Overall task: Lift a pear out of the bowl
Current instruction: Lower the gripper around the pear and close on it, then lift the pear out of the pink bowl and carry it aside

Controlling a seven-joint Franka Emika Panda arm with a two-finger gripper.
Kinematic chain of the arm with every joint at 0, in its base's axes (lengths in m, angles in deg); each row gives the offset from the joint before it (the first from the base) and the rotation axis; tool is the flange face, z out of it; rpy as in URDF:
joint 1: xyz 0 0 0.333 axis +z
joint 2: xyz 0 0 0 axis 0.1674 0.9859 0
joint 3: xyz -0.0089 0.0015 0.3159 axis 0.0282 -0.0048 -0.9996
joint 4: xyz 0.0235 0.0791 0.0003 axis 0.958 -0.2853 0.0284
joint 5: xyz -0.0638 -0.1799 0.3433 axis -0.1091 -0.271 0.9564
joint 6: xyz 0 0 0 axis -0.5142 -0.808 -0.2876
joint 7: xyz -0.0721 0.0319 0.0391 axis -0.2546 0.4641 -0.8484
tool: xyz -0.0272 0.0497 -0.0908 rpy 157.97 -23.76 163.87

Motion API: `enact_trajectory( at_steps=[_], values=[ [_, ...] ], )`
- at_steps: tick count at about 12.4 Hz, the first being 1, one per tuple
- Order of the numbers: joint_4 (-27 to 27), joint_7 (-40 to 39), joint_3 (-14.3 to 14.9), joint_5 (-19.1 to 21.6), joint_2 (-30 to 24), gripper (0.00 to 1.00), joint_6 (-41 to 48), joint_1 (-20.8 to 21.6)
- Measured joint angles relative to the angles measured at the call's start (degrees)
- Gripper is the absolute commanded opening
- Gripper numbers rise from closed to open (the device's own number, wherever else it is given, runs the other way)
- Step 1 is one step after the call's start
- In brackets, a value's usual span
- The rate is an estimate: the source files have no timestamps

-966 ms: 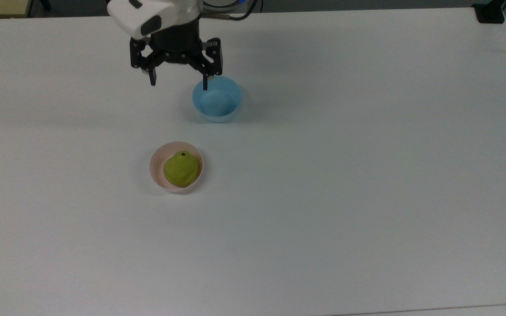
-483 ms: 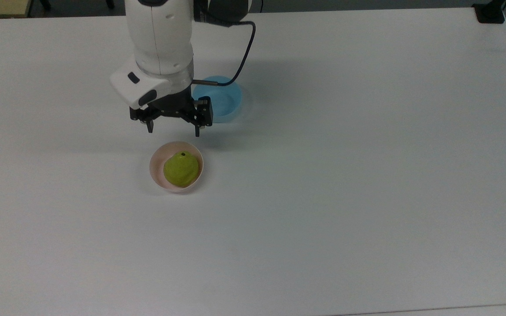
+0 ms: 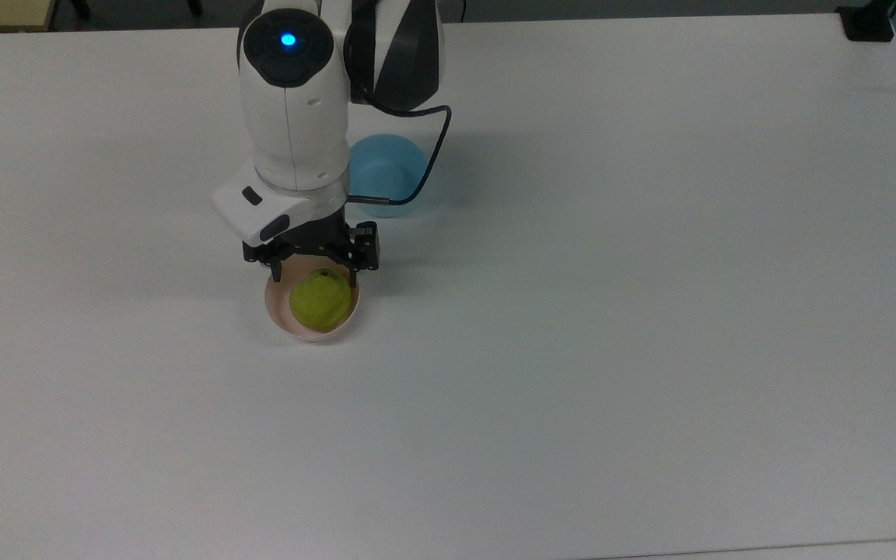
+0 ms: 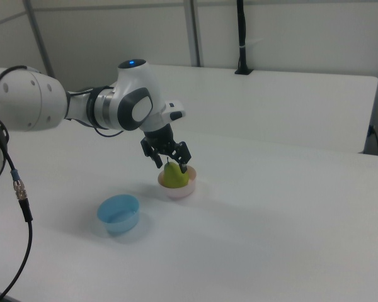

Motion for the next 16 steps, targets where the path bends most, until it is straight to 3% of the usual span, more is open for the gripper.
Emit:
enact_trajectory(
  at_steps=[2,4,8,16],
  values=[
    [0.1,0.0,0.0,-0.3,1.1,0.80,-1.0,0.0],
    [0.1,0.0,0.0,-0.9,1.6,0.60,-1.2,0.0],
    [0.6,-0.1,0.0,-1.5,2.2,0.31,-1.2,0.0],
    [1.8,-0.3,0.0,-1.5,0.4,0.30,-0.5,0.0]
  ],
)
